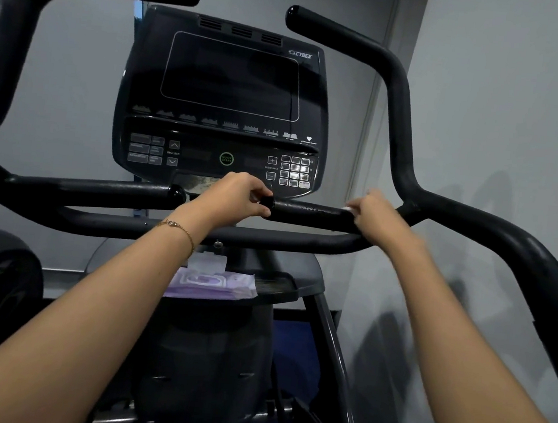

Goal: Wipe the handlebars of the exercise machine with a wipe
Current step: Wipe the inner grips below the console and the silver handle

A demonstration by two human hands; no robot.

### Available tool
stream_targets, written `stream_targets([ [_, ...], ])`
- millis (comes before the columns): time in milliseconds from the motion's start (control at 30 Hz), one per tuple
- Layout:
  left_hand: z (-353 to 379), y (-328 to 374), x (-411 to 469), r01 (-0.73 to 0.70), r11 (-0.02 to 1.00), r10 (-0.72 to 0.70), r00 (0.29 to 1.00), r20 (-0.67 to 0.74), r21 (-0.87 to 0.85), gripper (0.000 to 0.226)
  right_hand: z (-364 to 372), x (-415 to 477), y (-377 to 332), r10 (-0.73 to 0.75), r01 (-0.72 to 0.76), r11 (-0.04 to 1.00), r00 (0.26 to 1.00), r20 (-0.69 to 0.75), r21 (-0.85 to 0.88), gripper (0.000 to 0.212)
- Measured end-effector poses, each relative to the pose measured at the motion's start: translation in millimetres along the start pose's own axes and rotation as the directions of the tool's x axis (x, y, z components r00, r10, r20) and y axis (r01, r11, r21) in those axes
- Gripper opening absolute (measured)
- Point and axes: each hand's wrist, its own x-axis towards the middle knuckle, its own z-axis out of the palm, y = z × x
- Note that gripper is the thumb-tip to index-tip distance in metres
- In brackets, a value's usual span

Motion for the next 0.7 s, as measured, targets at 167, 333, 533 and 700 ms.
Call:
stream_targets([
  [167,3,-1,0,-0.004,1.000,0.004,1.000,-0.005,0.016,0.039,16,-12,3,-0.089,0.106,0.987,0.986,-0.141,0.120,0.037],
  [333,3,1,0,0.004,0.999,-0.003,1.000,-0.014,0.038,0.040,19,-22,25,0.153,-0.052,0.919,0.961,-0.232,0.392,0.033],
  [533,1,2,1,-0.005,0.998,0.007,1.000,-0.021,0.059,0.040,75,-70,11,0.489,-0.198,-0.362,0.792,0.366,0.911,0.022],
  [700,1,1,1,-0.007,0.999,0.007,1.000,-0.007,0.042,0.039,79,-48,1,0.405,-0.069,-0.764,0.722,0.560,0.642,0.023],
])
